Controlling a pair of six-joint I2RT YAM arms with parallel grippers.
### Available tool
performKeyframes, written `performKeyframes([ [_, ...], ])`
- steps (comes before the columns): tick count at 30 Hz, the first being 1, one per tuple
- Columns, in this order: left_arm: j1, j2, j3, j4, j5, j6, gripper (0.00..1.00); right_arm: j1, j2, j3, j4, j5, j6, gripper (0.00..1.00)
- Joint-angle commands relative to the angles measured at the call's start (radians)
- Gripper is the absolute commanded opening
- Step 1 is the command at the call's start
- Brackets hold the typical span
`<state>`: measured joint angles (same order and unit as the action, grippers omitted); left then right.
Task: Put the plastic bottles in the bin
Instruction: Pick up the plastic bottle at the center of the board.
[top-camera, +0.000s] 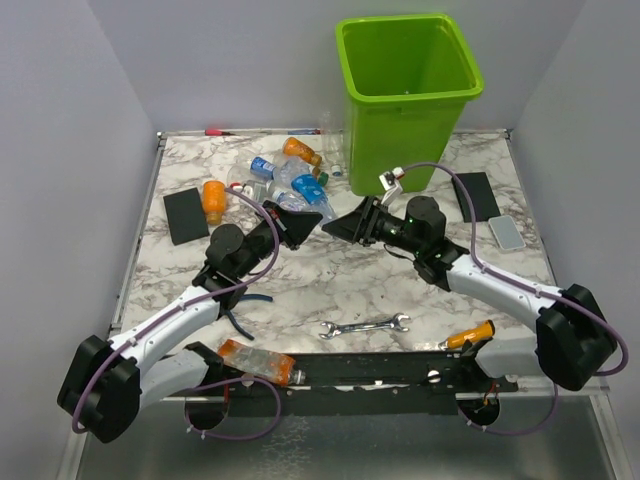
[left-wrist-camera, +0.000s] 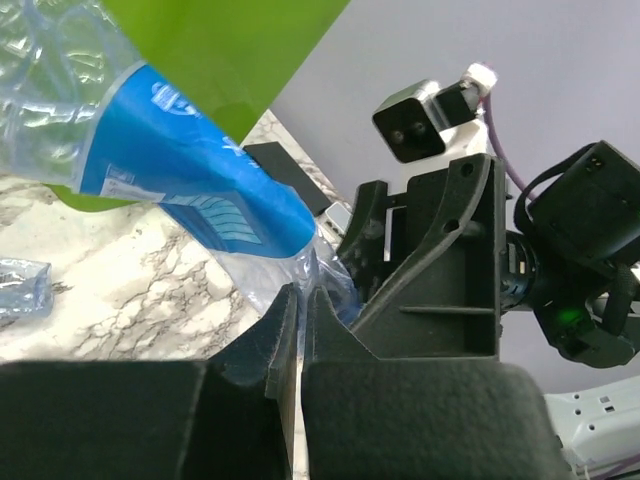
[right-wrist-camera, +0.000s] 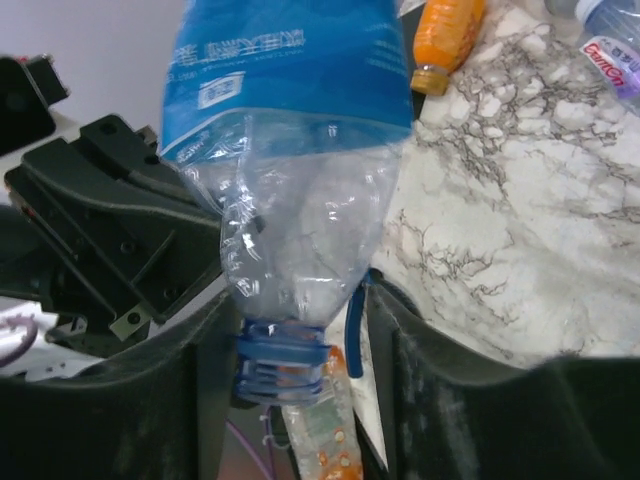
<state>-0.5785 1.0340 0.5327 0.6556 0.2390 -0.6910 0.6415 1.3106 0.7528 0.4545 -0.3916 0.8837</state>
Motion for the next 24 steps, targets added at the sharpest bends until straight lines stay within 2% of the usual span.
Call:
performKeyframes([
  [1, -0.015, -0.027, 0.002, 0.044, -0.016, 0.029, 0.0, 0.007, 0.016, 0.017, 0.072, -0.015, 0.035, 0.42],
  [2, -0.015, -0.031, 0.0, 0.044, -0.022, 0.031, 0.0, 0.007, 0.008, 0.012, 0.072, -0.021, 0.033, 0.35],
  [3, -0.016, -0.033, -0.001, 0.044, -0.028, 0.033, 0.09, 0.007, -0.003, 0.006, 0.066, -0.025, 0.028, 0.28],
  [4, -0.015, -0.036, -0.003, 0.043, -0.036, 0.035, 0.26, 0.007, -0.018, 0.002, 0.05, -0.027, 0.016, 0.22],
  [6, -0.015, -0.051, 0.0, 0.014, -0.056, 0.062, 0.68, 0.007, -0.078, -0.004, -0.029, -0.009, -0.027, 0.08],
  [7, -0.015, -0.072, 0.005, -0.017, -0.072, 0.09, 0.82, 0.007, -0.115, -0.004, -0.087, 0.011, -0.052, 0.02],
  [8, -0.015, -0.094, 0.011, -0.051, -0.099, 0.127, 0.95, 0.005, -0.154, 0.0, -0.163, 0.034, -0.085, 0.0],
  [9, -0.015, -0.117, 0.014, -0.085, -0.138, 0.18, 0.99, 0.002, -0.192, 0.01, -0.237, 0.049, -0.124, 0.0],
  [13, -0.015, -0.213, 0.016, -0.146, -0.247, 0.396, 0.99, -0.013, -0.306, 0.093, -0.625, 0.11, -0.275, 0.0],
  [16, -0.032, -0.238, 0.052, -0.228, -0.169, 0.69, 0.99, -0.03, -0.327, 0.177, -0.895, 0.128, -0.369, 0.0],
  [18, -0.087, -0.242, 0.06, -0.281, -0.178, 0.913, 0.99, -0.031, -0.31, 0.237, -1.05, 0.124, -0.426, 0.0],
  [21, -0.189, -0.229, 0.041, -0.356, -0.225, 1.263, 0.99, -0.031, -0.283, 0.284, -1.202, 0.129, -0.484, 0.0],
  [24, -0.304, -0.189, 0.04, -0.429, -0.296, 1.54, 0.99, -0.031, -0.272, 0.29, -1.242, 0.111, -0.511, 0.0],
])
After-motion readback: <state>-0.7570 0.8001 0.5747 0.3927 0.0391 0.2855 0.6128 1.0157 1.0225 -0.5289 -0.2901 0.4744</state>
